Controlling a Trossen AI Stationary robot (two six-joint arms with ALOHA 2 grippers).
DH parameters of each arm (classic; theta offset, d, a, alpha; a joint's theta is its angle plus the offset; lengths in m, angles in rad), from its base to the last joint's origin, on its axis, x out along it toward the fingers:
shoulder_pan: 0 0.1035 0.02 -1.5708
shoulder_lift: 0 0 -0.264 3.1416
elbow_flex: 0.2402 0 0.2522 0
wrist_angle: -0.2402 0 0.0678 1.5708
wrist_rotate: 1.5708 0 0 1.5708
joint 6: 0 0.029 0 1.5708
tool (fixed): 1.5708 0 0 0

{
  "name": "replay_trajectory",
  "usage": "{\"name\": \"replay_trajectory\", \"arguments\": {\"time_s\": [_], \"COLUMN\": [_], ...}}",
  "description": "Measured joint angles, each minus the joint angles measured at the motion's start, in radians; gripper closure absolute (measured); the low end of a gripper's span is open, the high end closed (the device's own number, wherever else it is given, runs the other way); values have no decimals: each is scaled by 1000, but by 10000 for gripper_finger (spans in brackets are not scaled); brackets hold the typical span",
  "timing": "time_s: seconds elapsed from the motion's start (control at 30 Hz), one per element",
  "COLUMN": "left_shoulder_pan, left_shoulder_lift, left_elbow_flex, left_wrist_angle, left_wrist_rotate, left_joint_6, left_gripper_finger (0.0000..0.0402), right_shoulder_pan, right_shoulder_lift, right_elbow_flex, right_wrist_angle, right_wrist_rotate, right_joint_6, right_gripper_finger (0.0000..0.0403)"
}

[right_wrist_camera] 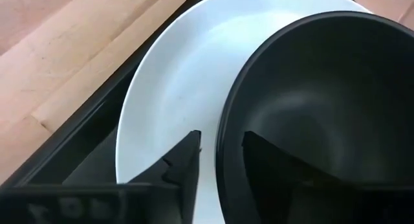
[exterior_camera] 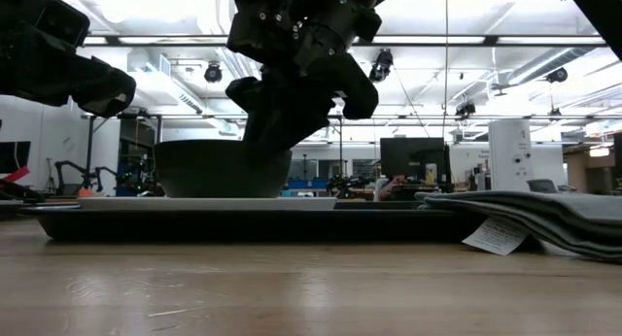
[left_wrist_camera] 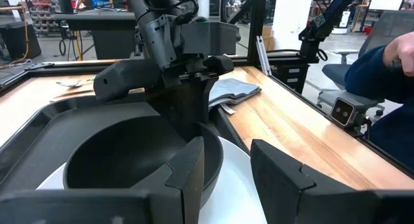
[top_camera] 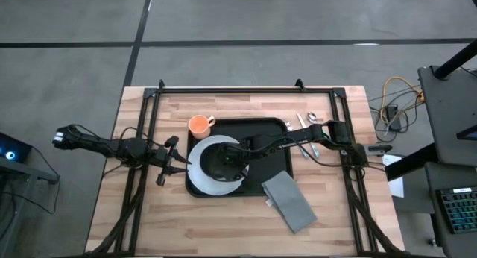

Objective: Set up tray
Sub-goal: Put the gray napkin to the right of the white plate on the black serving tray

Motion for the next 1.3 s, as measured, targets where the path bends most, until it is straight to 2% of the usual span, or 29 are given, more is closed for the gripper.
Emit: {"name": "replay_trajectory", "arguments": {"time_s": [0.27, 0.47, 0.93, 1.3], "left_shoulder_pan": [0, 0, 0, 0], "left_shoulder_lift": [0, 0, 0, 0], "left_elbow_flex": [0, 0, 0, 0], "left_wrist_angle": [0, 0, 0, 0], "left_wrist_rotate": [0, 0, 0, 0], "left_joint_6": [0, 0, 0, 0], "left_gripper_finger": [293, 293, 293, 293], "right_shoulder_pan": [0, 0, 2, 2], "right_shoulder_lift": [-4, -4, -8, -22], "right_elbow_flex": [33, 68, 160, 197], "right_wrist_angle": [-13, -85, -191, -408], "right_wrist_rotate": [1, 1, 3, 3], "right_joint_6": [38, 41, 85, 223], "right_gripper_finger": [237, 213, 209, 209]}}
